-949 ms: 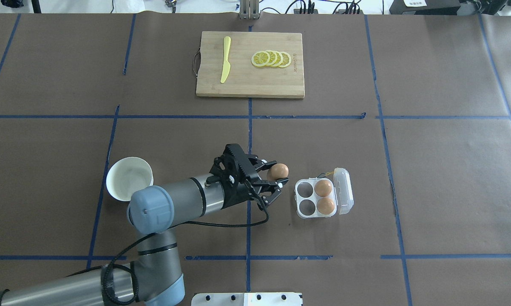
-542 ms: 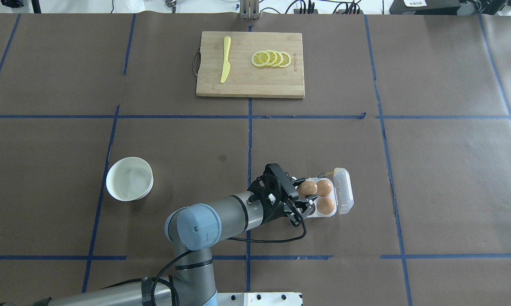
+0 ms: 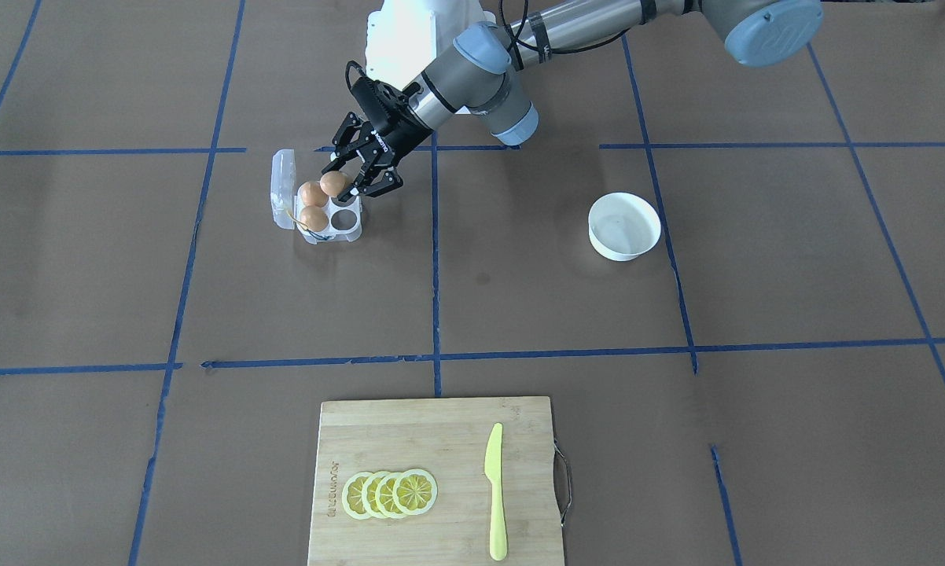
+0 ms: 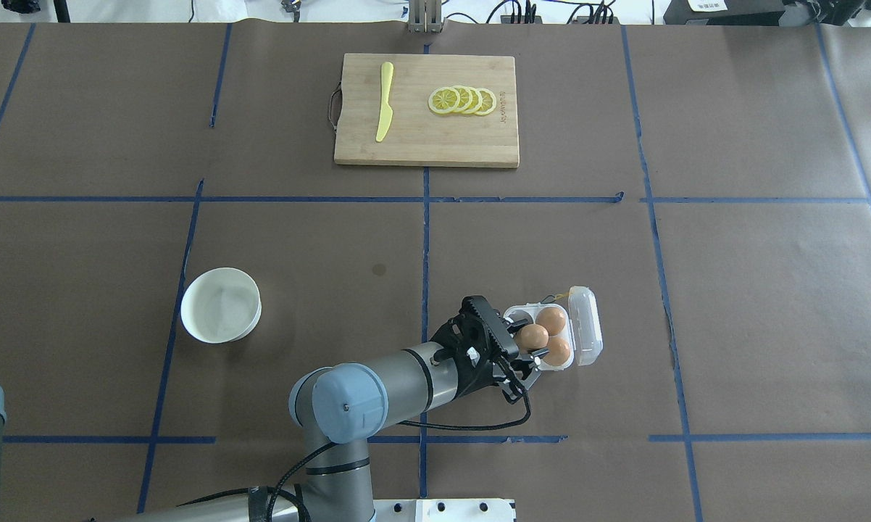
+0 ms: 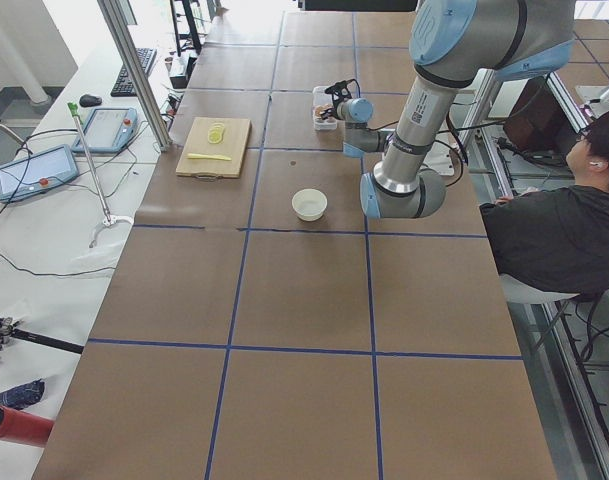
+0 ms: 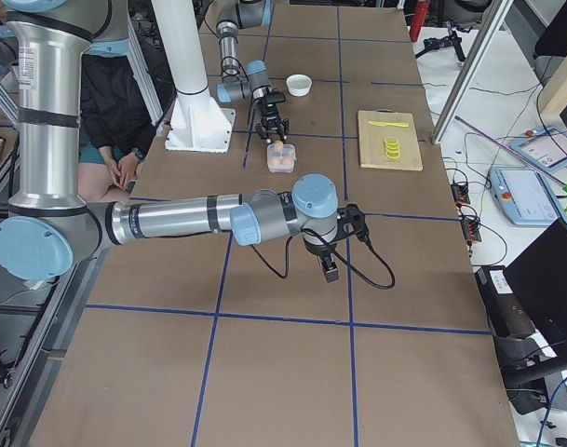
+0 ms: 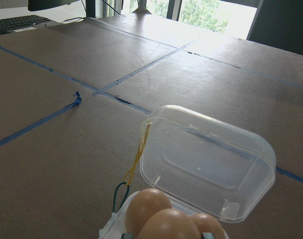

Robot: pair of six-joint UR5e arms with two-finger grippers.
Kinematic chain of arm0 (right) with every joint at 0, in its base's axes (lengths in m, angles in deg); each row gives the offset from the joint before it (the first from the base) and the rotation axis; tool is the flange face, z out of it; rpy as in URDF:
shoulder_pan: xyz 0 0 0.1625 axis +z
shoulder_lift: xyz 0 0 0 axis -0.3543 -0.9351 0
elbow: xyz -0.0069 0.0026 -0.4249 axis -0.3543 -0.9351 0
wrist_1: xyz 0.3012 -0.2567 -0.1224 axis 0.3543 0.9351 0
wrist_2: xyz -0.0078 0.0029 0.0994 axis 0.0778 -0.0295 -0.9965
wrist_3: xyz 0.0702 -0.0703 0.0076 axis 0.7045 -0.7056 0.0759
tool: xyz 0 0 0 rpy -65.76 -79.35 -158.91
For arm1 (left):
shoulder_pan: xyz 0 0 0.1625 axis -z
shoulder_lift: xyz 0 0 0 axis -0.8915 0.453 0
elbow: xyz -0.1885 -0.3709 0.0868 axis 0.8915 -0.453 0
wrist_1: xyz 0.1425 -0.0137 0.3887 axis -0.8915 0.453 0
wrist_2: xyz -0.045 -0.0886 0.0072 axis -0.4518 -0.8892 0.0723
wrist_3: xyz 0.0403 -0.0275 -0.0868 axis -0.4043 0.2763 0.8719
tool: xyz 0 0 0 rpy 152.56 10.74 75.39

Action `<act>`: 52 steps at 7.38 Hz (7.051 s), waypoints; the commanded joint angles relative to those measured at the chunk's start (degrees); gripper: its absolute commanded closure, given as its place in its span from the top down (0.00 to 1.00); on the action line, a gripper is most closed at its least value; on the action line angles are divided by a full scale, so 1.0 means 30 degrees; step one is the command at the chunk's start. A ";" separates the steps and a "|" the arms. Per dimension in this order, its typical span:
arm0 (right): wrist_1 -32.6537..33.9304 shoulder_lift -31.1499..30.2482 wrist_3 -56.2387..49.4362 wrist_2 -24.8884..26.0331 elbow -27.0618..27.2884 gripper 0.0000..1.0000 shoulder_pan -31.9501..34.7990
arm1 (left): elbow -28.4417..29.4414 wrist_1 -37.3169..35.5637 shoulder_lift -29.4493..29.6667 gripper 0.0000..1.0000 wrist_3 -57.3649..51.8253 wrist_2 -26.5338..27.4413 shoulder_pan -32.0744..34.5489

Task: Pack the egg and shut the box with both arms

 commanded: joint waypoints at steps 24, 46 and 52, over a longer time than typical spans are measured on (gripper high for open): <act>-0.0029 -0.0121 0.0703 0.0088 0.0173 1.00 -0.0018 | -1.1245 -2.3174 -1.3839 1.00 -0.7482 -1.6631 2.2127; -0.0466 0.6441 2.5079 0.8204 0.4269 0.18 -1.6462 | -1.0684 -2.3232 -1.7457 1.00 -1.1191 -1.6720 2.6127; 0.4365 0.2675 0.7970 0.4459 0.3576 1.00 -0.6368 | -1.0128 -2.3350 -1.7925 1.00 -1.2790 -1.7301 2.6476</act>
